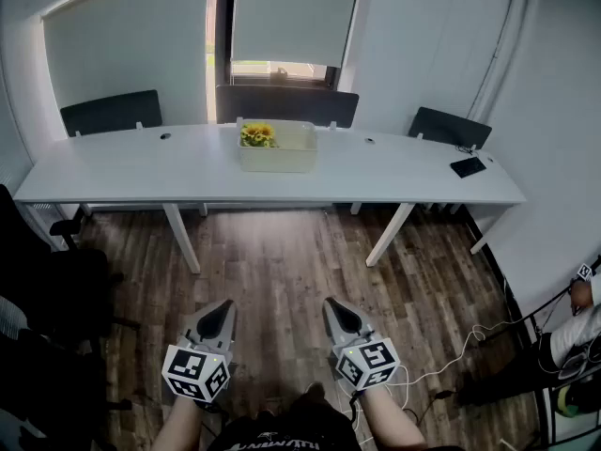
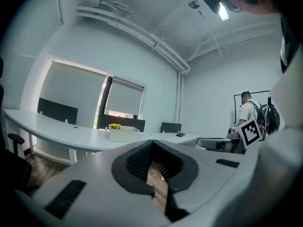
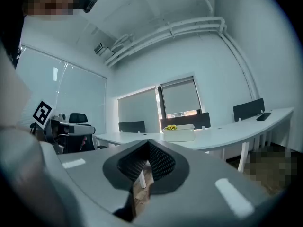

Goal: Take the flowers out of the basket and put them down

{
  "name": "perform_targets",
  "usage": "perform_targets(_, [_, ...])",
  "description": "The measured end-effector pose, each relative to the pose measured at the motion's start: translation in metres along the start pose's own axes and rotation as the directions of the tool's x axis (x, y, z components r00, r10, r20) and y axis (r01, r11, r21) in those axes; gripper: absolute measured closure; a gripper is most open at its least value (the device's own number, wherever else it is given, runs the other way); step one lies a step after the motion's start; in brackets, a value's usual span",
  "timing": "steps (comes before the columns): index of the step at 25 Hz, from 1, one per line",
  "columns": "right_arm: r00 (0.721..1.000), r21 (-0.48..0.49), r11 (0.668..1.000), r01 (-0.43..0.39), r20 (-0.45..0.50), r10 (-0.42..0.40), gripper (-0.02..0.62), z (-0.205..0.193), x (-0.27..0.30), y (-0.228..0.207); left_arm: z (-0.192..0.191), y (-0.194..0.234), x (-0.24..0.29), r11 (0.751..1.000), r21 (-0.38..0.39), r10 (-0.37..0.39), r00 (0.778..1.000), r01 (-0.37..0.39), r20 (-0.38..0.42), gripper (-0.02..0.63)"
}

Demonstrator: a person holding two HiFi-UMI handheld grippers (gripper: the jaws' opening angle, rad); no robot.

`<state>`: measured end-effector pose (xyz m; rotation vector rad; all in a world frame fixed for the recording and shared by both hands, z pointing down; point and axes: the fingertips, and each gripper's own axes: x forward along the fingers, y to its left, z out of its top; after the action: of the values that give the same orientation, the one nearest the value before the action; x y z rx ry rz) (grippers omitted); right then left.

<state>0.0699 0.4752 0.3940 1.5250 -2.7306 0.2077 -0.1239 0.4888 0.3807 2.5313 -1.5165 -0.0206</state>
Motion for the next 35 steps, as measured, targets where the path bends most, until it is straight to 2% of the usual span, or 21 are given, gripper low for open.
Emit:
perform_targets(7, [1.0, -0.012, 1.0, -0.012, -0.016, 0.012, 0.595, -0.006, 0.0, 0.009, -0.006, -0.001, -0.001, 1.0, -0.018, -0.015, 1.0, 0.015, -0.005, 0.597])
perform_targets(17, [0.999, -0.013, 1.0, 0.016, -0.045, -0.017, 0.594, -0.016, -0.009, 0.013, -0.015, -0.005, -0.006, 0.999, -0.029, -0.04, 0.999, 0.039, -0.016, 0.598])
perform_targets(21, [0.999, -0.018, 0.999, 0.039, -0.019, -0.039, 0.594, -0.014, -0.015, 0.013, -0.015, -0.004, -0.009, 1.0, -0.006, -0.023, 1.0, 0.023, 0.004, 0.597])
perform_targets(25, [0.997, 0.005, 0.997, 0.081, 0.016, -0.082, 0.594, -0.005, -0.019, 0.005, -0.007, -0.004, -0.007, 0.999, -0.014, -0.038, 0.999, 0.038, 0.02, 0.597])
perform_targets(30, [0.993, -0.003, 0.993, 0.114, 0.004, -0.114, 0.594, -0.008, -0.02, -0.001, -0.007, -0.001, -0.002, 0.999, -0.026, -0.04, 0.999, 0.04, 0.01, 0.597])
perform_targets(35, [0.995, -0.003, 0.995, 0.101, 0.011, -0.1, 0.594, -0.007, -0.006, -0.011, -0.006, 0.007, 0.014, 1.0, -0.008, -0.02, 1.0, 0.02, -0.001, 0.597])
